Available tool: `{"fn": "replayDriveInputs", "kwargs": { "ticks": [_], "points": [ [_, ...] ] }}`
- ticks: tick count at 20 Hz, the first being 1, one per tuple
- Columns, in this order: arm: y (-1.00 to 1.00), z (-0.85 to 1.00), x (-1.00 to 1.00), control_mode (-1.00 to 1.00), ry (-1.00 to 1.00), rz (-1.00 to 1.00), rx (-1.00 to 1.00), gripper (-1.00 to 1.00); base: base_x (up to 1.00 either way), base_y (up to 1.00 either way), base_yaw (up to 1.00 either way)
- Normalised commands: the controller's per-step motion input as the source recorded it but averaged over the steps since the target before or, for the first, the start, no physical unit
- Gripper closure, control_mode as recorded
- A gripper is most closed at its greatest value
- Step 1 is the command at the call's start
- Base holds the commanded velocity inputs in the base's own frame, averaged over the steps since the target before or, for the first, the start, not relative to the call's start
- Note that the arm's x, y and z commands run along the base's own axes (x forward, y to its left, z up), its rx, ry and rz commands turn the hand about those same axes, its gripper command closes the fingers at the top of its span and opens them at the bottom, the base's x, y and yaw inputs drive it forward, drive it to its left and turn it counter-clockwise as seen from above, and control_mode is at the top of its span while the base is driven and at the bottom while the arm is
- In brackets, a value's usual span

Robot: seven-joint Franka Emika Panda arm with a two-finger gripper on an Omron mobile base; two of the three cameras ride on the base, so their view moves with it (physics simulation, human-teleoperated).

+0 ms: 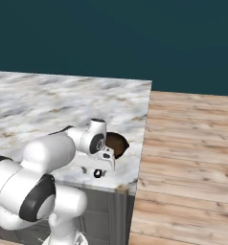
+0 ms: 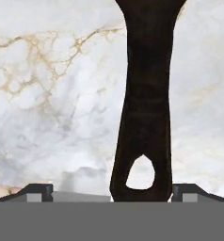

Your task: Pick the cup and pan and place them in the sink. Then turn on the water.

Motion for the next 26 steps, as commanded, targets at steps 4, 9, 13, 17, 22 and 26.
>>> {"fn": "replayDriveInputs", "kwargs": {
  "ticks": [4,9,13,17,22,26],
  "points": [
    [-0.12,-0.20,0.13,-1.00,0.00,0.00,0.00,-1.00,0.00,0.00,0.00],
    [-0.32,-0.15,0.22,-1.00,0.00,0.00,0.00,-1.00,0.00,0.00,0.00],
    [-0.18,-0.24,0.14,-1.00,0.00,0.00,0.00,-1.00,0.00,0.00,0.00],
    [0.00,-0.31,0.00,-1.00,0.00,0.00,0.00,1.00,0.00,0.00,0.00],
    [0.04,-0.05,0.00,-1.00,0.00,0.00,0.00,1.00,0.00,0.00,0.00],
    [0.09,0.24,-0.04,-1.00,-0.01,0.00,0.00,1.00,0.00,0.00,0.00]
  ]
}}
